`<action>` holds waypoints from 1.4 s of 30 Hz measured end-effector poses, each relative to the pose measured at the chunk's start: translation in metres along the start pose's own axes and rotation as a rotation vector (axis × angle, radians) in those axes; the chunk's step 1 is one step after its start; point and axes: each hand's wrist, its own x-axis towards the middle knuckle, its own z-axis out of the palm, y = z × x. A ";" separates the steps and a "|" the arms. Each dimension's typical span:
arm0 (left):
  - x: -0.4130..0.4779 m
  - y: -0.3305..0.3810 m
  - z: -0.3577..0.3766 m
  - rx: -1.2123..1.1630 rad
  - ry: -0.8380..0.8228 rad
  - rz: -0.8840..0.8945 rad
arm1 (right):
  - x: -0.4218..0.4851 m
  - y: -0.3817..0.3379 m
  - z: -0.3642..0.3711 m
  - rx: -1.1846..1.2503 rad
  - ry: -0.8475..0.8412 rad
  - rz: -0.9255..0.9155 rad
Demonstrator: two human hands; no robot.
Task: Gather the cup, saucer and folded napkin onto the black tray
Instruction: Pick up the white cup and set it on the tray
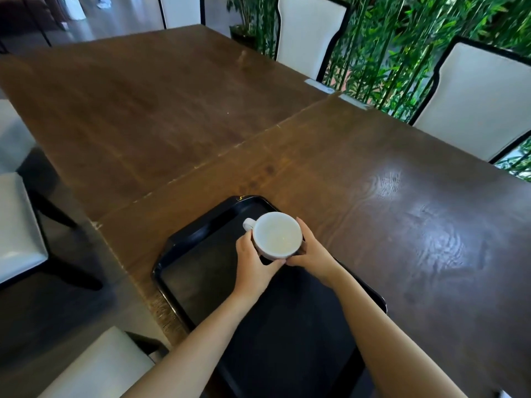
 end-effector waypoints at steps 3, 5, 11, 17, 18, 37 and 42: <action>0.002 0.000 0.003 0.004 0.040 0.001 | 0.006 0.002 -0.001 0.000 0.009 0.066; 0.003 0.001 0.004 0.012 0.055 0.003 | 0.010 0.003 -0.002 -0.006 0.016 0.087; 0.003 0.000 0.003 0.043 0.041 -0.025 | 0.015 0.007 -0.004 0.008 0.004 0.060; -0.002 0.004 -0.002 0.053 -0.013 -0.058 | 0.016 0.005 -0.008 0.008 0.011 0.129; -0.003 0.005 -0.004 0.056 -0.018 -0.073 | 0.016 0.003 -0.009 -0.005 0.010 0.150; -0.011 0.117 -0.010 0.922 -0.904 -0.114 | -0.076 -0.052 -0.084 -0.466 -0.081 0.518; -0.012 0.158 0.013 0.951 -1.006 0.060 | -0.124 -0.069 -0.113 -0.489 -0.002 0.552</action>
